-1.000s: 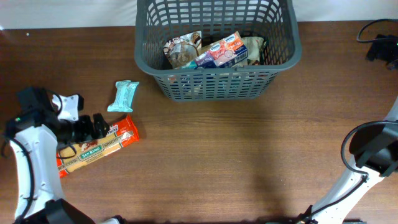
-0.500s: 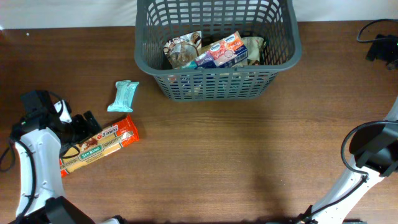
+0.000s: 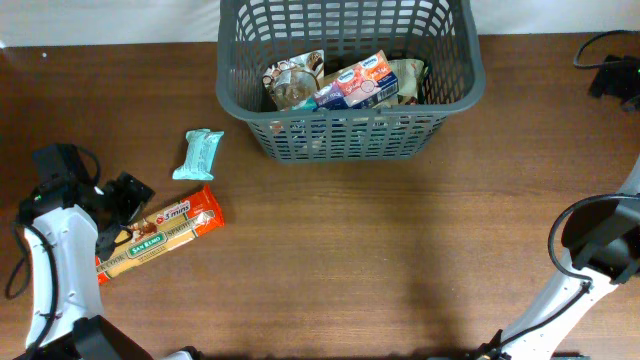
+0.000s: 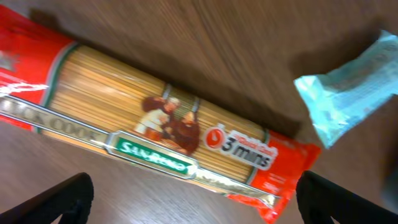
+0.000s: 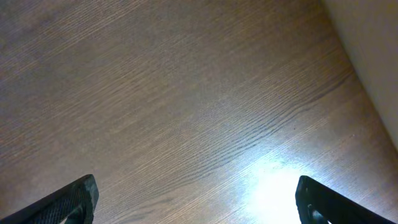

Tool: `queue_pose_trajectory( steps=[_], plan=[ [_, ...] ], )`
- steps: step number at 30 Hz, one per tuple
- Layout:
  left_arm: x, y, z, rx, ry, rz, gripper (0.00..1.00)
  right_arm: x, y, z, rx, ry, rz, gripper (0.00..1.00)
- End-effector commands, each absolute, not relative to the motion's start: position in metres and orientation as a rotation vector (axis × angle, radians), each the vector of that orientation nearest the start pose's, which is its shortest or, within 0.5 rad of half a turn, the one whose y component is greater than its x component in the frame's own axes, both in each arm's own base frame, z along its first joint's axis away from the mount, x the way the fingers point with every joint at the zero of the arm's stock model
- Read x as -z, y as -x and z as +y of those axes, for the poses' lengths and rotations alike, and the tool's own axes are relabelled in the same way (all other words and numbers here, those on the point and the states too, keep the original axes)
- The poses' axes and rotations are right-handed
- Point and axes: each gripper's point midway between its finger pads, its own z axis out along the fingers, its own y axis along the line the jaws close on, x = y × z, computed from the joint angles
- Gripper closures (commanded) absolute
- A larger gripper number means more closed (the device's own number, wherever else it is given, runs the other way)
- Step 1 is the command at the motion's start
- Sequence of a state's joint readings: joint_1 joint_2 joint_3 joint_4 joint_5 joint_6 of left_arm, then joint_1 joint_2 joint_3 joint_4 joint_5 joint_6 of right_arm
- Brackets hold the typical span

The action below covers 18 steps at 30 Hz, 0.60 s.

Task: Pack container
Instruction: 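Lower left gripper onto the orange San Remo spaghetti pack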

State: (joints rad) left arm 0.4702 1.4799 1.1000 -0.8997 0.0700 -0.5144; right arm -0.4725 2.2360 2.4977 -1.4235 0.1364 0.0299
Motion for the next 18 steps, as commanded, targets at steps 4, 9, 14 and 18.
queue_pose_trajectory(
  steps=[4, 9, 14, 18],
  plan=[
    [-0.110, -0.291, 0.122, 0.229, 1.428, 2.458, 0.00, -0.220, -0.436, -0.248, 0.304, -0.737, 2.650, 0.01],
    [-0.106, -0.280, 0.117, 0.261, 1.739, 2.332, 0.11, -0.220, -0.436, -0.248, 0.304, -0.737, 2.650, 0.01],
    [-0.102, -0.262, 0.113, 0.233, 2.091, 2.149, 0.11, -0.220, -0.436, -0.248, 0.304, -0.737, 2.650, 0.01],
    [-0.101, -0.259, 0.112, 0.236, 2.204, 2.064, 0.11, -0.220, -0.436, -0.248, 0.304, -0.737, 2.650, 0.01]
  ],
)
